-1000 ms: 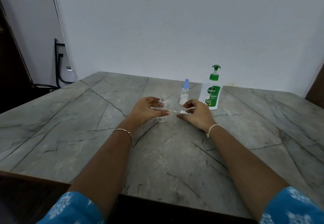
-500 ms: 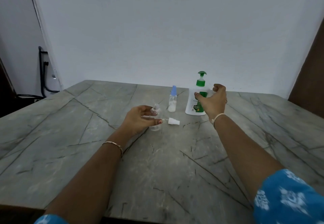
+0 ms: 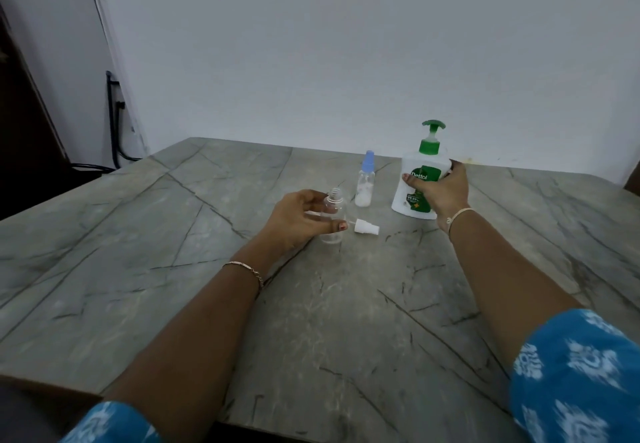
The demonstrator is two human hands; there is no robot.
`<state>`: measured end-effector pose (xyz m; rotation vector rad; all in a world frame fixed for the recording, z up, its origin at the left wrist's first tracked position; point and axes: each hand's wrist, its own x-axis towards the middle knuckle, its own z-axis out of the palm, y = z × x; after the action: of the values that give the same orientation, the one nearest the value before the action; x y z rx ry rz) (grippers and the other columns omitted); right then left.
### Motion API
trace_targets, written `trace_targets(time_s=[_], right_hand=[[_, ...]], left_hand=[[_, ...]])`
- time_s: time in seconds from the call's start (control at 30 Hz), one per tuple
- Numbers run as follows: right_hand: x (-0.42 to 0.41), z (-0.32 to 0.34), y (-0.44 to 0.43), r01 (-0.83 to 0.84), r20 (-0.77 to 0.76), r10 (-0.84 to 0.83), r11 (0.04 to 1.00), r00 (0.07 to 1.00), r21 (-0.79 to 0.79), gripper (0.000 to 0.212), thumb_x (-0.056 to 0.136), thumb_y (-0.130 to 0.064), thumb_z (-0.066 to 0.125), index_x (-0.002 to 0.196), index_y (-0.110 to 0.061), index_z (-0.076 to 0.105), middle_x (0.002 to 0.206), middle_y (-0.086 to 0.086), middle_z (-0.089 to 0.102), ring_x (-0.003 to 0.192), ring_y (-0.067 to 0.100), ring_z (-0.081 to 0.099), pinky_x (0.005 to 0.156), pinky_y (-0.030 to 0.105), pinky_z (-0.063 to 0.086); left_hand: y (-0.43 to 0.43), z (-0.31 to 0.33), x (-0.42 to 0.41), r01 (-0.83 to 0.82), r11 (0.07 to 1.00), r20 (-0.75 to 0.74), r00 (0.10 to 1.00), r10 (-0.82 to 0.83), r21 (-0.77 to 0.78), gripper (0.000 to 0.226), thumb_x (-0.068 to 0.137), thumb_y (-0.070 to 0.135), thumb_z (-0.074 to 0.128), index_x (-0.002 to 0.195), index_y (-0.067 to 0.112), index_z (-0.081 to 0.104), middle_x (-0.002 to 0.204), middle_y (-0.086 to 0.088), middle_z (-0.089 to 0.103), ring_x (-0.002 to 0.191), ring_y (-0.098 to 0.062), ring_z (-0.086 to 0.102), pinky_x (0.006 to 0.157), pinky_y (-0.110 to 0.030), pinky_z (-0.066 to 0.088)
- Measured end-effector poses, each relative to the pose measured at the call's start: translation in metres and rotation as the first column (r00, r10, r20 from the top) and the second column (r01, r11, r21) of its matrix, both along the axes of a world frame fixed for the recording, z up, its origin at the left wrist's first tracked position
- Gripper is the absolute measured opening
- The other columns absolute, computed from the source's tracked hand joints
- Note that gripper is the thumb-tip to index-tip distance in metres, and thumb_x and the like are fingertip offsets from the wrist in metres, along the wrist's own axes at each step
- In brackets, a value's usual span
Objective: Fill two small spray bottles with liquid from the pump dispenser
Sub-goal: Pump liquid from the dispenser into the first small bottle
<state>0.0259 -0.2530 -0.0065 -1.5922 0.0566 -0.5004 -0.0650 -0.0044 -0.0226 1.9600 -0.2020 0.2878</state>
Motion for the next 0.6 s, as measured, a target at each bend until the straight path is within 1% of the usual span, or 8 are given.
trace_targets(time_s=[0.1,0.2,0.27,0.33,0.4,0.47,0.53,0.6], right_hand=[[-0.006,0.002,-0.003,-0.054,-0.028,0.054,0.999,0.998,-0.002,0.054,0.064,-0.009,0.090,0.109,-0.014,0.061,0.099,0.002,0.068,0.089,0.019,0.066,0.086,0.038,0.055],[-0.016,0.003,-0.003,-0.088,-0.040,0.088,0.996,0.995,0.007,0.038,0.070,-0.007,0.085,0.102,-0.011,0.066,0.098,0.008,0.070,0.078,0.016,0.066,0.083,0.036,0.054],[-0.024,0.004,-0.002,-0.115,-0.025,0.115,0.993,0.993,-0.005,0.037,0.073,-0.004,0.082,0.107,-0.008,0.066,0.098,0.008,0.069,0.076,0.012,0.065,0.080,0.032,0.052],[-0.033,0.006,-0.001,-0.150,-0.005,0.150,0.986,0.989,-0.066,0.039,0.075,-0.003,0.080,0.111,-0.009,0.065,0.099,0.008,0.068,0.081,0.016,0.064,0.080,0.030,0.049],[-0.042,0.010,0.002,-0.184,-0.006,0.186,0.969,0.983,-0.167,0.042,0.076,-0.003,0.079,0.114,-0.009,0.064,0.101,0.008,0.068,0.087,0.020,0.063,0.082,0.030,0.047],[-0.050,0.014,0.004,-0.204,-0.001,0.211,0.944,0.977,-0.259,0.041,0.075,-0.004,0.079,0.113,-0.009,0.064,0.100,0.008,0.068,0.088,0.022,0.064,0.086,0.034,0.050],[-0.058,0.019,0.006,-0.188,0.030,0.209,0.928,0.977,-0.322,0.039,0.073,-0.005,0.080,0.107,-0.013,0.063,0.099,0.009,0.068,0.091,0.027,0.065,0.089,0.039,0.053],[-0.069,0.024,0.009,-0.189,0.072,0.228,0.917,0.971,-0.351,0.045,0.074,-0.002,0.078,0.112,-0.017,0.059,0.101,0.006,0.066,0.092,0.026,0.065,0.086,0.036,0.053]], left_hand=[[0.002,0.000,0.001,0.002,1.000,-0.006,1.000,-0.002,0.013,0.063,0.058,0.028,0.091,0.114,0.011,0.067,0.103,0.000,0.074,0.095,-0.015,0.071,0.094,-0.041,0.054],[0.002,-0.001,0.001,0.004,1.000,-0.004,1.000,-0.003,0.017,0.061,0.059,0.028,0.092,0.112,0.012,0.068,0.102,0.001,0.074,0.096,-0.014,0.070,0.095,-0.041,0.054],[0.001,-0.001,-0.001,-0.001,1.000,0.001,1.000,0.001,0.016,0.056,0.060,0.026,0.091,0.109,0.014,0.069,0.102,0.002,0.074,0.096,-0.013,0.070,0.096,-0.041,0.053],[0.001,0.000,-0.003,-0.006,1.000,0.002,1.000,0.006,0.022,0.053,0.060,0.026,0.091,0.107,0.016,0.069,0.102,0.002,0.074,0.096,-0.013,0.070,0.097,-0.040,0.052],[0.002,0.000,-0.006,-0.003,1.000,0.000,1.000,0.003,0.018,0.060,0.056,0.033,0.093,0.108,0.015,0.069,0.102,0.002,0.074,0.096,-0.013,0.070,0.096,-0.039,0.053],[0.003,0.000,-0.007,-0.005,1.000,-0.001,1.000,0.005,0.029,0.066,0.053,0.037,0.092,0.110,0.014,0.069,0.101,0.002,0.074,0.096,-0.013,0.070,0.096,-0.039,0.053],[0.003,0.001,-0.010,-0.004,0.999,0.003,1.000,0.004,0.043,0.060,0.059,0.030,0.091,0.112,0.013,0.068,0.102,0.000,0.074,0.097,-0.014,0.070,0.097,-0.040,0.052],[0.004,0.000,-0.013,-0.005,0.999,0.001,1.000,0.005,0.040,0.057,0.062,0.027,0.090,0.112,0.013,0.068,0.103,-0.001,0.073,0.097,-0.015,0.069,0.097,-0.039,0.052]])
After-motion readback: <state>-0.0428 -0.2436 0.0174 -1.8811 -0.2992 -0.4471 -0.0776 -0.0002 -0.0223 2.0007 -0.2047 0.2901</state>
